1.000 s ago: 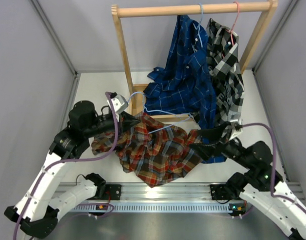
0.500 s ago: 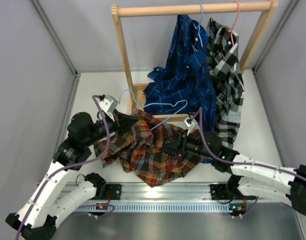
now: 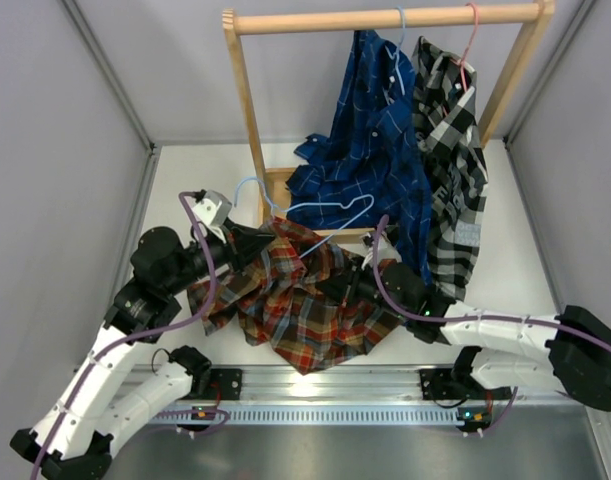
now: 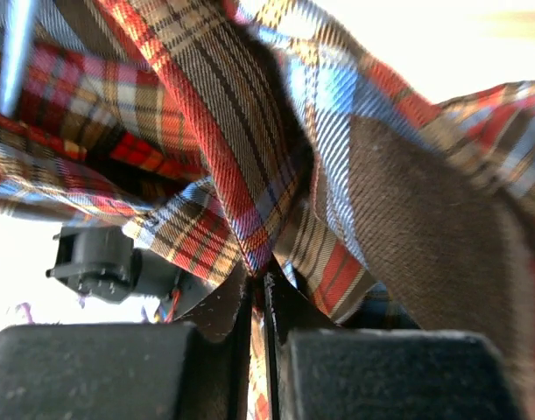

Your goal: Place the shirt on the hanger

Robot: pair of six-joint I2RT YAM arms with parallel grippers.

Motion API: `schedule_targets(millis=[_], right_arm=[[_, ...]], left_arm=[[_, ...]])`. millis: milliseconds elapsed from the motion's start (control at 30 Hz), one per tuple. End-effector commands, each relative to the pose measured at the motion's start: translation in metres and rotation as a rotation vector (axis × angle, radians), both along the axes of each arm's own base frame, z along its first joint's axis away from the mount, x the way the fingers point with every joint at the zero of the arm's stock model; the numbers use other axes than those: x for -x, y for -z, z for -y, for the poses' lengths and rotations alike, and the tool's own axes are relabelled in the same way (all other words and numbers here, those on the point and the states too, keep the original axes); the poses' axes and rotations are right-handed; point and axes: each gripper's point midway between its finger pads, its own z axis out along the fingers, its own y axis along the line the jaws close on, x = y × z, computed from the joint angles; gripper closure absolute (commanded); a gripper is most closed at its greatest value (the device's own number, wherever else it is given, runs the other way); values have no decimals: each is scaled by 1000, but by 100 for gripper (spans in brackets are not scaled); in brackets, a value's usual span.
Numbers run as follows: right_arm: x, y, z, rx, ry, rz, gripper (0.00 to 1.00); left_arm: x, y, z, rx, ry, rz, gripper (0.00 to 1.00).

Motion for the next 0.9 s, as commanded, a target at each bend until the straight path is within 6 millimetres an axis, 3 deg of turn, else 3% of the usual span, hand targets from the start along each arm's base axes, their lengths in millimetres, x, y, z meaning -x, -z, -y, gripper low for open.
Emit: schedule_targets(millis=[0,67,167,233,267,333,367,400,433,467,500,533,567,867], right_arm=[[-17,-50,12,-57,119,130,100],[-24,-37,28,30,150,113,100],[-34,-48,45,42,142,106,100],[-43,-45,64,89,153,77,100],[-42,-54,66,78,122,73,100],[-55,-53,86,118,153,48,100],[-56,-68,87,101,131,62,100],[-63,-61,99,146,150,29,100],[-64,-66,100,151,141,31,100],[-67,-83,100,139,127,52,100],[-75,-84,105,159,136,49,100],[-74,-84,106,173,127,31,100],[-75,-97,102,155,89,45,100],[-127,-124,143,349,265,66,100]], left_arm=[[6,-28,-8,20,-19,101,100],[20,-32,-9,2,30,125,100],[37,-28,-13,-27,75,143,100],[41,-15,-16,-47,76,133,100],[48,-15,-19,-48,83,157,100],[56,-3,-20,-53,103,160,100],[65,-5,-24,-46,114,198,100],[70,-3,-24,-43,128,211,100],[72,3,-25,-48,132,216,100],[75,4,-27,-51,129,234,100],[78,2,-32,-46,115,257,100],[78,5,-34,-56,107,256,100],[78,6,-36,-59,95,258,100],[64,17,-40,-139,56,257,100]])
